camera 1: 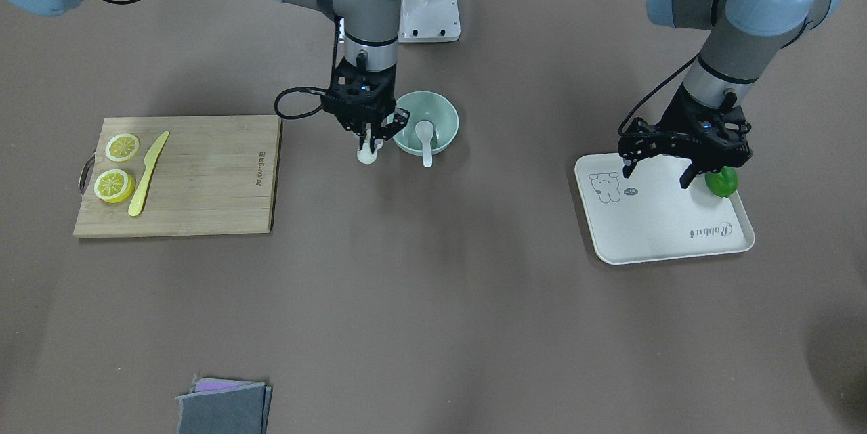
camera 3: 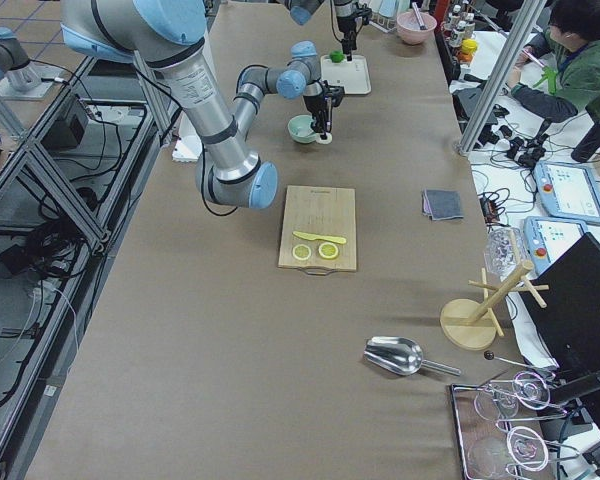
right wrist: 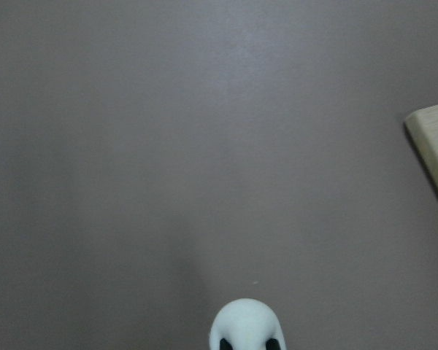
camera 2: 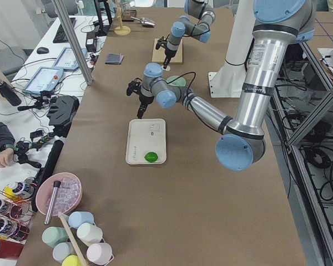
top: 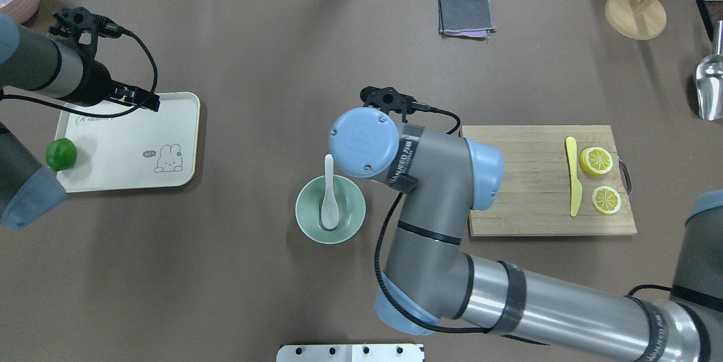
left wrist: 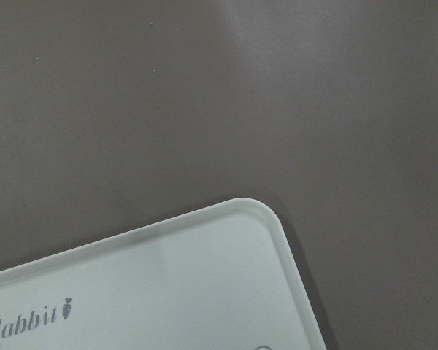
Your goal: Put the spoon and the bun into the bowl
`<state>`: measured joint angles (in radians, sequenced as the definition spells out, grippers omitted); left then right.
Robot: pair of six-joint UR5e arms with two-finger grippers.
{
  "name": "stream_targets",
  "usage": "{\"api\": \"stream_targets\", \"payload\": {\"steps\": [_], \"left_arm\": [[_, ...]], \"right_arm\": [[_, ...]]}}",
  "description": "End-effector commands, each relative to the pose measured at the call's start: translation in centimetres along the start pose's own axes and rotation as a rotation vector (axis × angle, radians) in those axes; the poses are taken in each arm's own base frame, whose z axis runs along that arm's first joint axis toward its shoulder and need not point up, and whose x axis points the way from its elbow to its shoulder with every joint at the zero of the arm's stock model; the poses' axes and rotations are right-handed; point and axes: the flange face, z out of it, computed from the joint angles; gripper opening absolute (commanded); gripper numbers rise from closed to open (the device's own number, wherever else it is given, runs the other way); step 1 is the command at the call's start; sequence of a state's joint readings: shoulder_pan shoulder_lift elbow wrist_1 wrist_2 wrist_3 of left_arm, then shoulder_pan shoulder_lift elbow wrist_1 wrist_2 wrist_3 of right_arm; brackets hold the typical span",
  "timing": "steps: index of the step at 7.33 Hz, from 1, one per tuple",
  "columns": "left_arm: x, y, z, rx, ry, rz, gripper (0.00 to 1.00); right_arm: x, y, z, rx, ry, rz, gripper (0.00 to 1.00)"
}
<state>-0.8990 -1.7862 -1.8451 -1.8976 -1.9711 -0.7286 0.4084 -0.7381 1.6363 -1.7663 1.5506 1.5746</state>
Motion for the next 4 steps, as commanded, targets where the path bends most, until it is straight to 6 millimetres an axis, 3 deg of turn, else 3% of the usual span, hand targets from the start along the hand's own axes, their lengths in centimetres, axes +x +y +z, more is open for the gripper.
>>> {"api": "stream_targets", "payload": {"steps": [1,2,4], "left_arm": [[0.1,0.0,0.1,0.000,0.001,0.001,0.97],[0.1,0.0,0.1,-0.001,0.000,0.001,0.97],[0.1,0.0,0.1,-0.001,0.000,-0.001,0.97]], "right_arm": [[-4.7,1.5,-1.4,0.000,-0.002,0.029,0.00],[-4.5,1.7,-1.8,-0.001,0.022,0.026,0.00],[-4.4,4.9,-1.1,-0.026,0.048,-0.010,0.00]]}}
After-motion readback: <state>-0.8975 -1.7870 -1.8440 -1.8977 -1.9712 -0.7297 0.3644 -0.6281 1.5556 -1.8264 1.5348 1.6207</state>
